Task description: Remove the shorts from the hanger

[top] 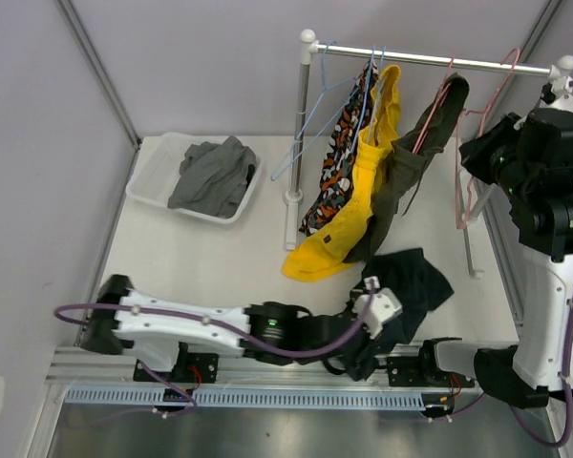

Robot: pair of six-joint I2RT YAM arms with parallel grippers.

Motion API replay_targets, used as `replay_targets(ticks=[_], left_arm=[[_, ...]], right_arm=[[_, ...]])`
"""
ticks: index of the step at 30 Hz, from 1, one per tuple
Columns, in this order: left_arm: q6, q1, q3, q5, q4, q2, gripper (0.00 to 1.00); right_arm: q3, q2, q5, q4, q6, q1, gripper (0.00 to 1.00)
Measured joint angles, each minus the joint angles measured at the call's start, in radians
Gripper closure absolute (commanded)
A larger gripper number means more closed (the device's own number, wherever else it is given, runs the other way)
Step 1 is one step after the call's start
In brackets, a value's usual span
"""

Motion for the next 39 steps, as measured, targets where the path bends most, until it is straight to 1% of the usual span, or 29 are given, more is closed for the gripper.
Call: replay_targets(ticks=[5, 9, 13, 18, 23, 26, 30, 31, 32, 33, 35, 39], left_arm=[[-0.070, -0.069, -0.115, -0.127, -0.079, -0.297, 1.00], [-0.145, -0.129, -0.249, -0.251, -0.168, -0.517, 1.00], [-0.211, -0.161, -0.336, -0.331, -0.265, -0.643, 1.00], [-0.249, -0.161, -0.348, -0.421, -0.348, -0.690, 1.00], [-0.219, -0.150, -0.306, -0.483, -0.399, -0.691, 1.00], [-0.163, -0.094, -0.250, -0.481, -0.402, -0.686, 1.00], [-0.053, 0.031, -0.154, -0.471, -0.396, -0.663, 1.00], [-0.018, 0.071, -0.128, -0.462, -0.391, -0.657, 1.00], [0.014, 0.109, -0.103, -0.455, -0.382, -0.651, 1.00], [0.056, 0.163, -0.065, -0.441, -0.384, -0.642, 1.00], [0.116, 0.248, 0.004, -0.418, -0.378, -0.623, 1.00], [0.251, 0.430, 0.226, -0.363, -0.368, -0.555, 1.00]], right_arm=[[0.000, 0.048, 0.076, 0.063, -0.022, -0.003, 1.00], [0.000, 0.077, 0.114, 0.118, -0.036, -0.019, 1.00], [-0.030, 0.114, 0.120, 0.198, -0.049, -0.058, 1.00], [-0.101, 0.163, 0.085, 0.270, -0.048, -0.149, 1.00], [-0.229, 0.168, 0.039, 0.337, -0.049, -0.199, 1.00], [-0.302, 0.154, 0.002, 0.386, -0.048, -0.222, 1.00], [-0.362, 0.110, -0.034, 0.426, -0.043, -0.244, 1.00], [-0.377, 0.094, -0.042, 0.428, -0.041, -0.248, 0.95], [-0.388, 0.079, -0.047, 0.428, -0.040, -0.250, 0.78], [-0.398, 0.064, -0.054, 0.427, -0.035, -0.254, 0.34], [-0.409, 0.039, -0.063, 0.423, -0.033, -0.259, 0.02], [-0.422, -0.005, -0.064, 0.416, -0.040, -0.264, 0.01]])
